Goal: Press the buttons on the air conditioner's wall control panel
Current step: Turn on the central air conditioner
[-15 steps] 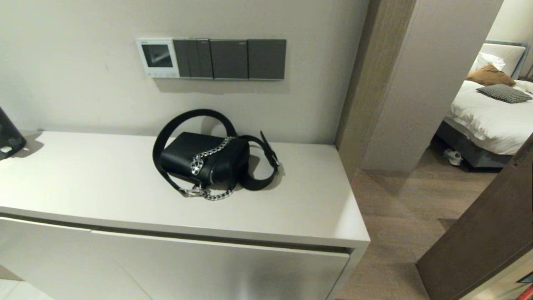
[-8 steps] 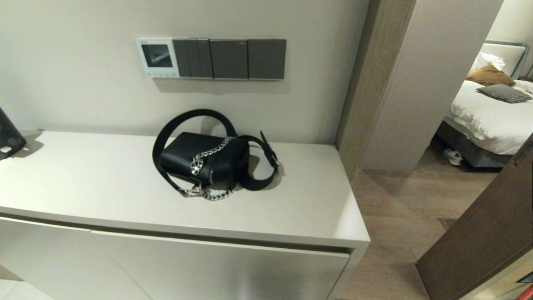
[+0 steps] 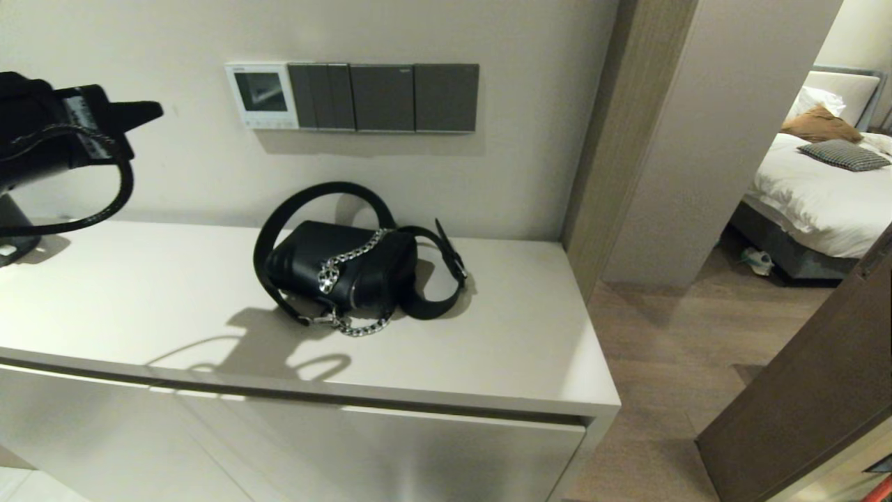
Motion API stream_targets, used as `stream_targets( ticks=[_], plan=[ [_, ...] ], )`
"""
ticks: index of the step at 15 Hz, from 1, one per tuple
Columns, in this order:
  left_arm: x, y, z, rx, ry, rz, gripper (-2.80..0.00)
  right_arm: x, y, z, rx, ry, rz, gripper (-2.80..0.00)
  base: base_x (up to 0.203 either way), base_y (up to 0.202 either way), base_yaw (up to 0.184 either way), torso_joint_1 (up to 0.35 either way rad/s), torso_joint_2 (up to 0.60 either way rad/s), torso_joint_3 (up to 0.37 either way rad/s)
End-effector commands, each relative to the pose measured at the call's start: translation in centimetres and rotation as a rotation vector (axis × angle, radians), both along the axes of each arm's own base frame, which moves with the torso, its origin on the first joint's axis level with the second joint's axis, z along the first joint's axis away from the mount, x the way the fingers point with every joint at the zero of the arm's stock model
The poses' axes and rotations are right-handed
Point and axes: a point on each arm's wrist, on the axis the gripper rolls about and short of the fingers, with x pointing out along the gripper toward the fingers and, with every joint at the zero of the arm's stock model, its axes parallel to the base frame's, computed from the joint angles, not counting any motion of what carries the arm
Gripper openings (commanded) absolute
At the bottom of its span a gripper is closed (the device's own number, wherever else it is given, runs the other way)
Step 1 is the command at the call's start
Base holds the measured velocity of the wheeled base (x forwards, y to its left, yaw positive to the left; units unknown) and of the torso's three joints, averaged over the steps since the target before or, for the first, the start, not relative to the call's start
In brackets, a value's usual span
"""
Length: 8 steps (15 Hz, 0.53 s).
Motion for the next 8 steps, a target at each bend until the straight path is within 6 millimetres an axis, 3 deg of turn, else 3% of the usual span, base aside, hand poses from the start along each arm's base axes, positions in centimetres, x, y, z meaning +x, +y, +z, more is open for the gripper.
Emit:
stream_targets(
  ticks=[1, 5, 8],
  plan=[
    [5.6, -1.1, -1.7, 0.000, 0.075, -0.032, -2.80, 0.0, 0.0, 0.0, 0.000, 0.002, 0.001, -2.80, 0.000, 0.000, 0.000, 0.000, 0.00, 0.000],
    [9.8, -2.1, -2.2, -0.029, 0.083, -0.056, -2.80, 0.0, 0.0, 0.0, 0.000, 0.002, 0.001, -2.80, 0.000, 0.000, 0.000, 0.000, 0.00, 0.000],
    [11.4, -2.9, -2.7, -0.037, 0.092, -0.074, -2.80, 0.0, 0.0, 0.0, 0.000, 0.002, 0.000, -2.80, 0.000, 0.000, 0.000, 0.000, 0.00, 0.000]
  ],
)
